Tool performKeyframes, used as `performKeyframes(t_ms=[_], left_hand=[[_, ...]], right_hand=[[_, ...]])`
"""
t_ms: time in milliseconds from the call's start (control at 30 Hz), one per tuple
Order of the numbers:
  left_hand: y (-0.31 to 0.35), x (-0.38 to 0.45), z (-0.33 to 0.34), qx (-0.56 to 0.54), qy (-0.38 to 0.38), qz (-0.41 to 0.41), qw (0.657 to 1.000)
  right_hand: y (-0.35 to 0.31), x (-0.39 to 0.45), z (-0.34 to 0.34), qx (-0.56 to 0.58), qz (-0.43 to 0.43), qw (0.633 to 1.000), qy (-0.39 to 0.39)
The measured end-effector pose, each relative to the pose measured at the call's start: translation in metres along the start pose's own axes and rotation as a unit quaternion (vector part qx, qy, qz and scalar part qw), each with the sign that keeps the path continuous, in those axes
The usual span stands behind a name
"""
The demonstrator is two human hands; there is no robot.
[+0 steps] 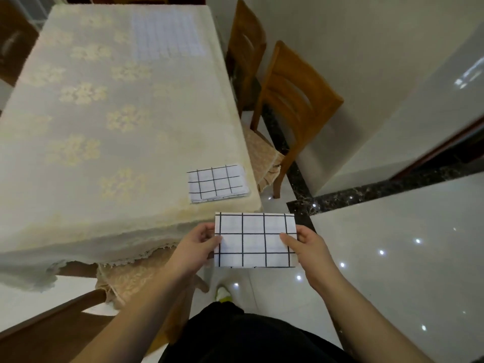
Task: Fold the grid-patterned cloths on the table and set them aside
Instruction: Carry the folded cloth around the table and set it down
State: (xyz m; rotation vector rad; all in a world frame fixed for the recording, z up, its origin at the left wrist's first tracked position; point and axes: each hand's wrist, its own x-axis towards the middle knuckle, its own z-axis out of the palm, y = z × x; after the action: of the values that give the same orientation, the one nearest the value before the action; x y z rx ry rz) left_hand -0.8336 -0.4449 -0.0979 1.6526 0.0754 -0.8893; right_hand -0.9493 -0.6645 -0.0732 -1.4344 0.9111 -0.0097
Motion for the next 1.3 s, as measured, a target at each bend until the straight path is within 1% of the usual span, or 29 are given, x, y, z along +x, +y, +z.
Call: performKeyframes(t_ms=[167,300,500,567,667,733,867,1033,1167,1300], left_hand=[[0.007,0.035,-0.03,0.006,0.071,-0.002,0.997],[0.013,0.056,-0.046,0.027,0.089,0.012,0.996],[0.026,0.095,-0.058,0.063,0.139,0.004,0.988],[0.028,0.113,-0.061,0.077,0.168,0.001,0.983],[0.032,0.138,-0.064,0.127,0.202,-0.001,0.971],[0.032,0.156,-0.064,0.138,0.218,-0.01,0.966],[0.027,0.184,-0.067,0.137,0.254,-0.017,0.957],[0.024,0.203,-0.066,0.171,0.296,0.002,0.94],[0.021,0.209,-0.066,0.202,0.301,0.005,0.932],[0.018,0.209,-0.063,0.222,0.295,0.002,0.929]], right_hand=[[-0.02,0.036,0.034,-0.025,0.013,0.999,-0.027],[-0.029,0.064,0.055,-0.063,0.02,0.997,-0.046],[-0.038,0.113,0.072,-0.075,0.021,0.995,-0.069],[-0.04,0.131,0.076,-0.085,0.02,0.994,-0.069],[-0.037,0.167,0.083,-0.113,0.025,0.992,-0.056],[-0.035,0.192,0.088,-0.151,0.021,0.987,-0.05],[-0.029,0.237,0.101,-0.218,-0.011,0.975,-0.042],[-0.032,0.262,0.113,-0.266,-0.045,0.962,-0.031],[-0.028,0.269,0.117,-0.308,-0.056,0.949,-0.035],[-0.026,0.273,0.119,-0.325,-0.065,0.943,-0.037]])
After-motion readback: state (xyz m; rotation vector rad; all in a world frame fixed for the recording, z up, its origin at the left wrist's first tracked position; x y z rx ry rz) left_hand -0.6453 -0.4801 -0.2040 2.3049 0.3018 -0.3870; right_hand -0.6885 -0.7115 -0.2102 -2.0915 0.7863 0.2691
